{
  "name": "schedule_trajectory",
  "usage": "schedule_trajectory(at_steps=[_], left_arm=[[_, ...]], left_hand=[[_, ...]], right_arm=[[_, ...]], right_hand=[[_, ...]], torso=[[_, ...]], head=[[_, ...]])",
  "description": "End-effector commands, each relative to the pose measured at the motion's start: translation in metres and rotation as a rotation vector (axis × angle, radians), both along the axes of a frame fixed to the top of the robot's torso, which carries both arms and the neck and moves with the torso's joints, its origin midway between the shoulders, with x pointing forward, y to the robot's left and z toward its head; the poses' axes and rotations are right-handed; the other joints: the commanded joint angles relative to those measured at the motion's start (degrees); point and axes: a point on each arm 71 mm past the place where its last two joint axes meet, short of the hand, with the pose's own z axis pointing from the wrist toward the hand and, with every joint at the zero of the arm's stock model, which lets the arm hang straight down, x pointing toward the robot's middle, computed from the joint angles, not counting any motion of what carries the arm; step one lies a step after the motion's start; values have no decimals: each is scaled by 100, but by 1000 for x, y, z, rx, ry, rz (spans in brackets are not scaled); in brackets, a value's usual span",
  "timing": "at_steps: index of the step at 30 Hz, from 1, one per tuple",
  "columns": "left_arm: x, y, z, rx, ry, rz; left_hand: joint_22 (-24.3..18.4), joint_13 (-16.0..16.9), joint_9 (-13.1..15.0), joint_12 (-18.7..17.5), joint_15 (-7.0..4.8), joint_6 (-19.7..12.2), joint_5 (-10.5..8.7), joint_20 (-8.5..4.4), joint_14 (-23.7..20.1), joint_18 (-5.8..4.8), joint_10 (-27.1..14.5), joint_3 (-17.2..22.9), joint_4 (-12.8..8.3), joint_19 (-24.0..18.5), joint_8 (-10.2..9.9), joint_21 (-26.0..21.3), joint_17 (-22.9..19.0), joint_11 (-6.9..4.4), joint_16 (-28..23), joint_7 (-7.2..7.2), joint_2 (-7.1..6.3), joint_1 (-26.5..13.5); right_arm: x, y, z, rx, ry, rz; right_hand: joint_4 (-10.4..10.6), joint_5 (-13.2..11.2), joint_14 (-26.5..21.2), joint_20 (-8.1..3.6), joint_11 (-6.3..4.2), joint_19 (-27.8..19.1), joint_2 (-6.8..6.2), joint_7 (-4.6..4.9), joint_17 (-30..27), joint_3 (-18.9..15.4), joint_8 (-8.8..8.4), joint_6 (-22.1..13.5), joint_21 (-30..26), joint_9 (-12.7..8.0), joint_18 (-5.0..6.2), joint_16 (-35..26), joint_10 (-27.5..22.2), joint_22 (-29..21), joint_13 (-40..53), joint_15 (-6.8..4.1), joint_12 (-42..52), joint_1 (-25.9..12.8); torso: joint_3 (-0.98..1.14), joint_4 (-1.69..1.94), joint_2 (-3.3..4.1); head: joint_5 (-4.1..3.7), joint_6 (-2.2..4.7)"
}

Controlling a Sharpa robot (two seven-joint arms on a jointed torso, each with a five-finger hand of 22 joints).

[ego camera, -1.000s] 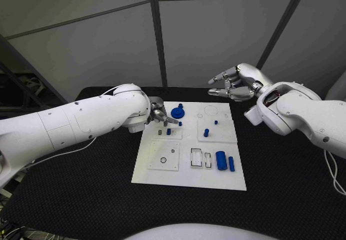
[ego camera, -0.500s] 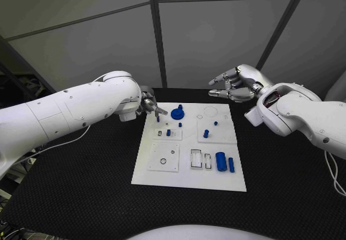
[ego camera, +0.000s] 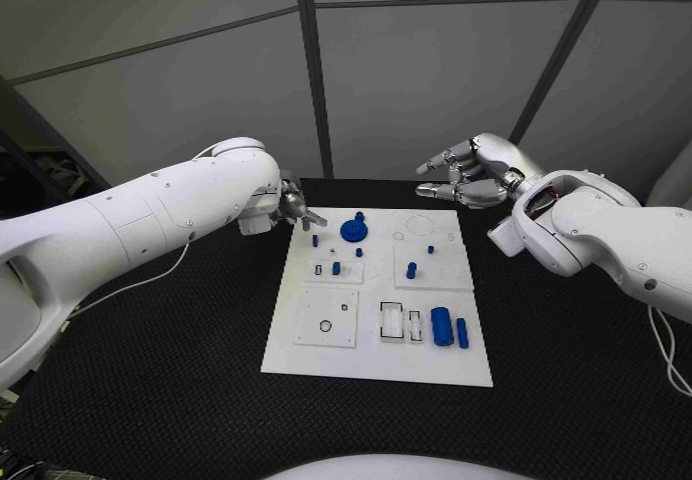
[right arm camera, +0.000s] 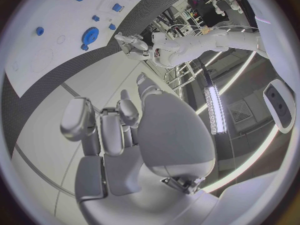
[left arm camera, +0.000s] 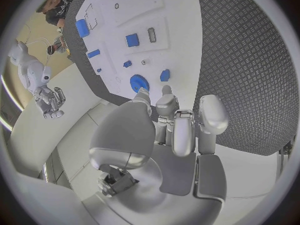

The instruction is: Assemble the parts on the task board

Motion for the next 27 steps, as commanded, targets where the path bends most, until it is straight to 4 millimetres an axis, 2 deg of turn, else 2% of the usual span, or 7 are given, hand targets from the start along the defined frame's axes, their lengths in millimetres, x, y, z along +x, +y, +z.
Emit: schedule_trajectory(at_steps=[1,6,9,16,27], left_arm=[[3,-1,-3,-1,20,-22],[6,-3,-10,17,22,-22],[7,-4,-13,23,26,-24],[8,-5,-17,29,38,-29],[7,-7,-21,35,66,-48]], left_hand=[[11,7,-9,32,22,46,1,3,480,-134,37,-46,-3,20,27,-13,1020,6,7,-8,10,-13],[16,9,-25,38,21,47,-14,1,481,-135,39,-77,-2,25,22,-12,1023,5,9,-8,3,-30],[16,7,-33,35,21,47,-23,1,480,-135,39,-93,0,26,20,-13,1020,5,7,-7,-1,-42],[20,7,-40,37,21,49,-28,1,483,-136,40,-105,2,29,19,-12,1030,6,16,-8,2,-52],[7,-3,-71,22,20,60,-32,-1,484,-133,33,-104,-36,20,19,-27,1034,2,20,-13,49,34]], right_arm=[[0,1,2,4,-3,9],[1,1,1,3,-2,8],[2,1,1,2,-2,5],[3,1,0,2,-1,5],[3,1,0,1,0,5]], right_hand=[[0,-9,216,-17,-22,-37,8,4,-7,-21,-23,14,-33,7,106,-32,29,-6,-5,-32,-20,-53],[-1,-7,217,-17,-23,-35,12,3,-5,-21,-23,14,-32,8,105,-31,32,-3,-4,-32,-17,-53],[-3,-1,218,-17,-24,-33,16,3,-5,-19,-23,13,-31,8,104,-32,34,-1,-2,-33,-15,-51],[-3,-1,218,-17,-24,-33,16,3,-5,-19,-23,13,-31,8,104,-32,34,-1,-2,-33,-15,-51],[-3,-1,218,-17,-24,-33,16,3,-5,-19,-23,13,-31,8,104,-32,34,-1,-2,-33,-15,-51]], torso=[[2,6,-5],[2,-7,-5],[-2,5,-7],[8,5,-11],[5,3,-9]], head=[[-4,-8],[10,-3],[4,-6],[18,-26],[29,-29]])
